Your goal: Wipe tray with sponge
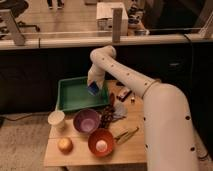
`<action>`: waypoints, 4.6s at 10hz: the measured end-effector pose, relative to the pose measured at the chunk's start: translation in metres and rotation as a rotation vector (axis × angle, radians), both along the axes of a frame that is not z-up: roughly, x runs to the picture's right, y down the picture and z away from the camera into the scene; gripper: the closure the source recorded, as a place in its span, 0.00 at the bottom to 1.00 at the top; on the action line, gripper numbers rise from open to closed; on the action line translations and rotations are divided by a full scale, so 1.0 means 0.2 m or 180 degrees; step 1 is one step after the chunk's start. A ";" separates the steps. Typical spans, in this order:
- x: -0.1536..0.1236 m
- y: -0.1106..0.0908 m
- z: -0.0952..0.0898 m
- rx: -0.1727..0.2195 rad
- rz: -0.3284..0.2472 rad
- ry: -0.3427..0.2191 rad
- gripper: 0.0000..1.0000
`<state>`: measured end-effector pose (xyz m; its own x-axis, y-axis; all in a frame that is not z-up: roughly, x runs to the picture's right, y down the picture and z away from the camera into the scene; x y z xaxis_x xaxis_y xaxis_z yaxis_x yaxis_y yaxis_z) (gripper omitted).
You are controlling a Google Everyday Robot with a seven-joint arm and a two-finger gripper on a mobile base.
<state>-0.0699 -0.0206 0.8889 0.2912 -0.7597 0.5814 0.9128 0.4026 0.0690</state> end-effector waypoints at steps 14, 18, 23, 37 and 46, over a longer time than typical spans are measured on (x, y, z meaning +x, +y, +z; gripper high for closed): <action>-0.27 0.13 0.26 -0.0117 -0.0368 0.0002 1.00; -0.31 0.22 0.16 -0.0124 -0.0596 -0.0271 1.00; -0.01 0.19 0.28 -0.0175 -0.0503 0.0016 1.00; -0.10 0.28 0.29 -0.0291 -0.0755 -0.0109 1.00; -0.20 0.13 0.37 -0.0125 -0.0743 -0.0172 1.00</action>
<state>-0.1104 0.0053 0.9628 0.0780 -0.7793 0.6217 0.9768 0.1844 0.1086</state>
